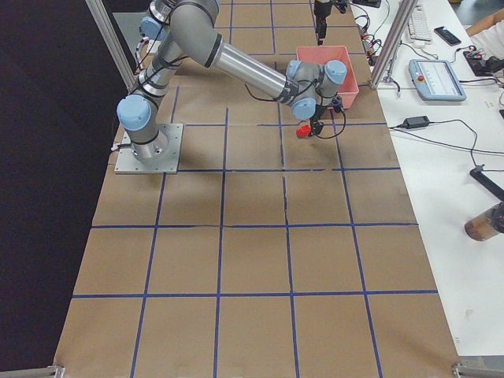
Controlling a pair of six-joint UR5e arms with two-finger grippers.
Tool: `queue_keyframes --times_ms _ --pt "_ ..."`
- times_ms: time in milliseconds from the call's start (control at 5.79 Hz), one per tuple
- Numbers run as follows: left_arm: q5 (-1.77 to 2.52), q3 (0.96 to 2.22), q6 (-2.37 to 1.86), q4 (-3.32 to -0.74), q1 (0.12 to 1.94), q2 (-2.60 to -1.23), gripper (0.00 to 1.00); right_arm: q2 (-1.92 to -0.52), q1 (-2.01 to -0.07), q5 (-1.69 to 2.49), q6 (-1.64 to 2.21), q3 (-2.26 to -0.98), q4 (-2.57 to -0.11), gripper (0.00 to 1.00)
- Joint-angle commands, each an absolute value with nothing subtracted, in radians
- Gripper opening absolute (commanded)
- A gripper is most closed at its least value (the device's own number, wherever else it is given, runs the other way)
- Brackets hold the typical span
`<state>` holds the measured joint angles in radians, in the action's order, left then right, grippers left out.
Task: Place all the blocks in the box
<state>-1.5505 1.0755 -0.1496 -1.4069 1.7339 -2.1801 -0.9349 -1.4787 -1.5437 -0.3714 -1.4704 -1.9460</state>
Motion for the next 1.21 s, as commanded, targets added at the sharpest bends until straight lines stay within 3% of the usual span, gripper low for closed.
queue_keyframes --times_ms 0,518,864,1036 --pt "-1.548 1.094 -0.147 -1.544 1.712 -2.030 0.99 -0.940 -1.479 -1.551 -0.371 -1.496 -1.933 0.82" --pt "-1.543 1.415 -0.064 -1.539 1.628 -1.705 0.99 -0.945 -1.477 -1.574 -0.371 -1.486 -1.934 0.37" --pt "-1.549 1.430 -0.066 -1.500 1.618 -1.663 0.99 -0.945 -1.477 -1.572 -0.371 -1.468 -1.942 0.18" --pt "-1.548 1.433 -0.066 -1.502 1.614 -1.663 0.99 -0.953 -1.477 -1.571 -0.370 -1.453 -1.945 0.14"
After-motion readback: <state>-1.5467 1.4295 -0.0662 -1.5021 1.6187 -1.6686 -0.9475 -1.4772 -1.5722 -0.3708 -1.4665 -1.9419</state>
